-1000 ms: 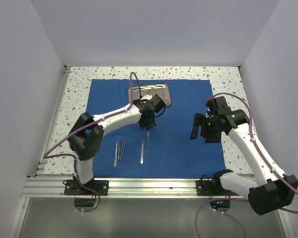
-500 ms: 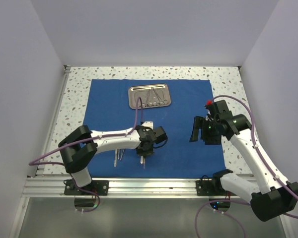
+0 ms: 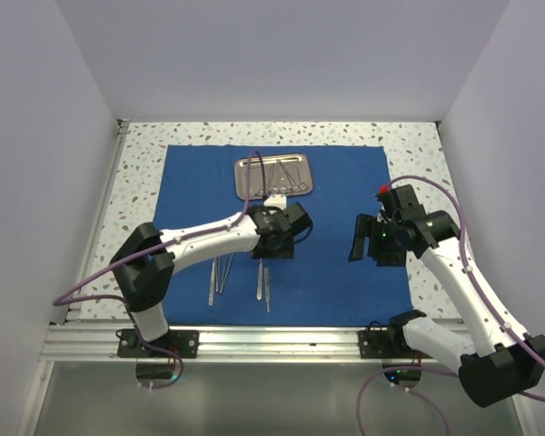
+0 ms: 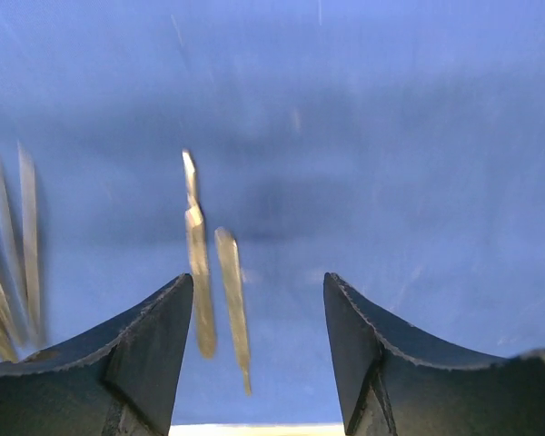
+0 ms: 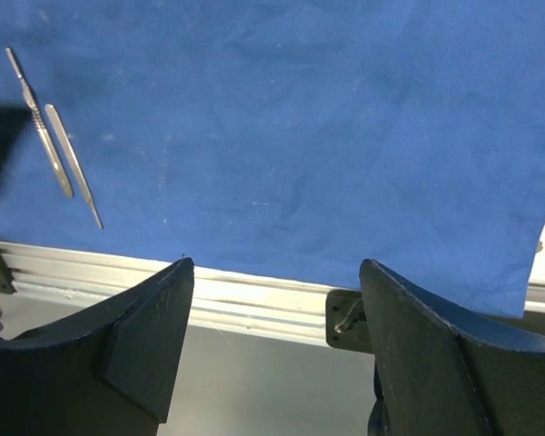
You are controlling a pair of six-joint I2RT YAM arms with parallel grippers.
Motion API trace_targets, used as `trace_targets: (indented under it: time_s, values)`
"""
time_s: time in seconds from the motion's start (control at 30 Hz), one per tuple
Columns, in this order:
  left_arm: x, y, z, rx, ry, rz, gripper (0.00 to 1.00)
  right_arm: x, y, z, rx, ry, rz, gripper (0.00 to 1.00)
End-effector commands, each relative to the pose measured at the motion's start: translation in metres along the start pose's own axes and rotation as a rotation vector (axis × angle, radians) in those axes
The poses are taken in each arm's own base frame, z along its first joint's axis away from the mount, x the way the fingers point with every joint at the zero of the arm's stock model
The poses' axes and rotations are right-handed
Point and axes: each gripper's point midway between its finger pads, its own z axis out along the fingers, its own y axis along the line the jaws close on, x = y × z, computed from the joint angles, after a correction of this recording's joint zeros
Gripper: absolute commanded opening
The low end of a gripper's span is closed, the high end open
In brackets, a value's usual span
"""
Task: Open and lay out the surgical kit
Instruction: Pick up the medical item from the container.
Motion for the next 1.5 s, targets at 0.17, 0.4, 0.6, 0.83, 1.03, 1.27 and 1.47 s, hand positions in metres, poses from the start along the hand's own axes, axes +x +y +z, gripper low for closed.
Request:
trace_targets:
  time_s: [0.17,0.4,0.6,0.83,1.03,1.27,1.47]
  values:
    - [-0.174,0.052,0.007,0.007,-0.176,-0.071,0.61,-0.016,-0.003,0.002,0.050,-0.016,-0.008,0.78]
    - [-0.269,0.057,0.079,-0.035,-0.175,-0.051,0.60,-0.035,-0.003,0.004,0.082,-0.023,0.004,0.78]
    - [-0.311,0.055,0.123,0.078,-0.198,-0.102,0.59,-0.044,-0.005,0.012,0.108,-0.008,0.020,0.78]
    - [-0.320,0.032,0.152,0.204,-0.236,-0.041,0.57,-0.052,-0.011,0.024,0.141,0.026,0.042,0.78]
    - [-0.311,0.021,0.164,0.260,-0.213,-0.020,0.55,-0.054,-0.017,0.035,0.151,0.059,0.063,0.78]
    - [-0.284,0.024,0.187,0.189,-0.150,0.074,0.55,-0.059,-0.023,0.042,0.141,0.079,0.086,0.78]
    - [-0.256,0.036,0.209,0.020,-0.089,0.149,0.55,-0.062,-0.027,0.041,0.140,0.082,0.079,0.77]
